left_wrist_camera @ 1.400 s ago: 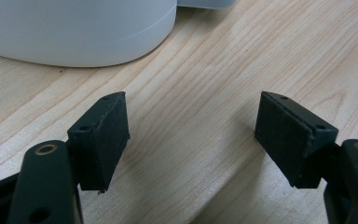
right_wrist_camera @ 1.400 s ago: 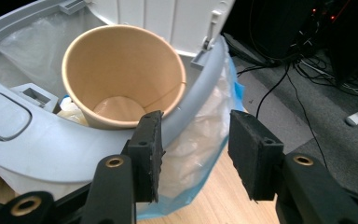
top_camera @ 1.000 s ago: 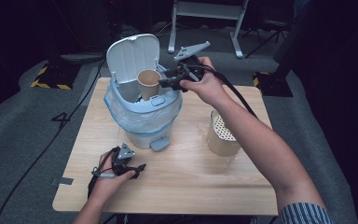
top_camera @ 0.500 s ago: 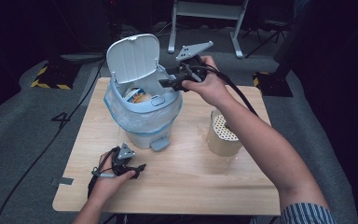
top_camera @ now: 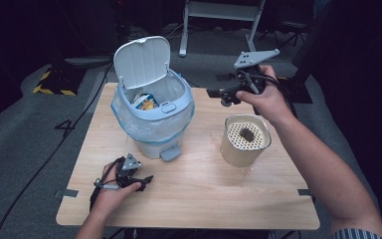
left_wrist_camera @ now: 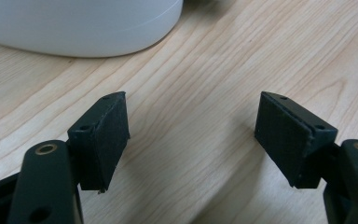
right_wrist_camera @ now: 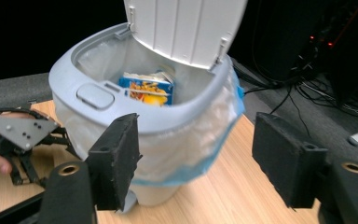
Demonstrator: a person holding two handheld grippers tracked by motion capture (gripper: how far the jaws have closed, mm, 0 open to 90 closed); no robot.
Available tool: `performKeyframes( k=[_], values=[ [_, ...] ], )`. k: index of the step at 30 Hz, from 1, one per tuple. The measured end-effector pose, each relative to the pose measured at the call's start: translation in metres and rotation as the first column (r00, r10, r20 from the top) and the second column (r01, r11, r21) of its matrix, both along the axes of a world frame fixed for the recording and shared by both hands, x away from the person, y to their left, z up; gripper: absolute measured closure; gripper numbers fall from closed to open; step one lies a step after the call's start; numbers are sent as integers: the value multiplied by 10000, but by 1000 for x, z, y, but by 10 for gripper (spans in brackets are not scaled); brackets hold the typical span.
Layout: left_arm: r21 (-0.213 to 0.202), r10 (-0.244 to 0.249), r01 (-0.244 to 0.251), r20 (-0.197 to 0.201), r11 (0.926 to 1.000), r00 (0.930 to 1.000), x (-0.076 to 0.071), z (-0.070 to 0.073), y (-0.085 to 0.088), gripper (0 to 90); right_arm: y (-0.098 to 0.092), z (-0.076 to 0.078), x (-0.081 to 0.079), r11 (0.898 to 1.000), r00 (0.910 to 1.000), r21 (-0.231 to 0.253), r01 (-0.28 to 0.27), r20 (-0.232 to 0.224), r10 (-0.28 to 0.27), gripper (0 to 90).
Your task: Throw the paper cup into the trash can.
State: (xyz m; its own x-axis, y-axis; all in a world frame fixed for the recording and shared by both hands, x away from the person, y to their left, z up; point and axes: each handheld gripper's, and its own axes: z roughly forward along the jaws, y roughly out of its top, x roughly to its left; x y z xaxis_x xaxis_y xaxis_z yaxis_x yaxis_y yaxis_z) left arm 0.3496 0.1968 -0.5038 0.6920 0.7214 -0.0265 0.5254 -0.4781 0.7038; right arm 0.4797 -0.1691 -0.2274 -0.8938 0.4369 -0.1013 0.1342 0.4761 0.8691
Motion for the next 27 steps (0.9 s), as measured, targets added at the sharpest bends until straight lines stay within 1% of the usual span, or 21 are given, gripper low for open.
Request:
performKeyframes(
  k=[1,3,7,11,16,23,25,27],
  values=[
    [52,-21,20,33,10000,10000,0,0,2,260,-6,0,-2,10000,10000,35,56,-47,-56,305],
    [-6,83,-83,-12,10000,10000,0,0,5,261,-19,0,-6,9998,9997,96,178,-175,-176,298],
    [-7,134,-134,-8,9999,9999,0,0,10,261,-41,-3,-14,9990,9987,98,444,-267,-441,284],
    [18,14,-14,0,10000,10000,0,0,15,262,-61,-8,-21,9978,9969,46,664,-432,-661,263],
    [3,124,-124,15,9999,9999,-1,0,17,265,-82,-20,-32,9959,9935,-103,900,-691,-905,258],
    [-26,177,-177,-2,9998,9998,-1,0,17,263,-111,-40,-49,9913,9885,-6,1315,-750,-1311,251],
    [-18,199,-199,0,9998,9998,-1,0,17,263,-119,-46,-54,9894,9861,-68,1450,-814,-1451,248],
    [-24,207,-207,3,9998,9998,-1,0,17,263,-126,-53,-59,9879,9849,-224,1534,-779,-1547,248]
  ],
)
